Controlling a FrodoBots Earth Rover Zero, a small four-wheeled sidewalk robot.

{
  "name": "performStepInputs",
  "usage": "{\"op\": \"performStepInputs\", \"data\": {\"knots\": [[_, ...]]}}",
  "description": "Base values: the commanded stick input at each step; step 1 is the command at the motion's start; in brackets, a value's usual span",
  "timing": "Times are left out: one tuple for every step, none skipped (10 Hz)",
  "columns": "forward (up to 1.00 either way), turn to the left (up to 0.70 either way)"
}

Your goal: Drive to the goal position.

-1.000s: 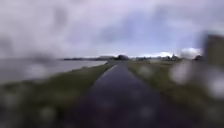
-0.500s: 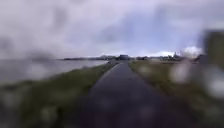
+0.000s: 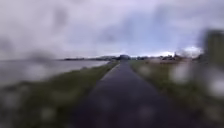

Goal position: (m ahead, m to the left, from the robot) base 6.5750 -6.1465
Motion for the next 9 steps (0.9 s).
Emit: {"op": "performStepInputs", "data": {"knots": [[0.7, 0.0], [0.7, 0.0], [0.7, 0.0], [0.7, 0.0], [0.7, 0.0], [0.7, 0.0], [0.7, 0.0], [0.7, 0.0], [0.7, 0.0]]}}
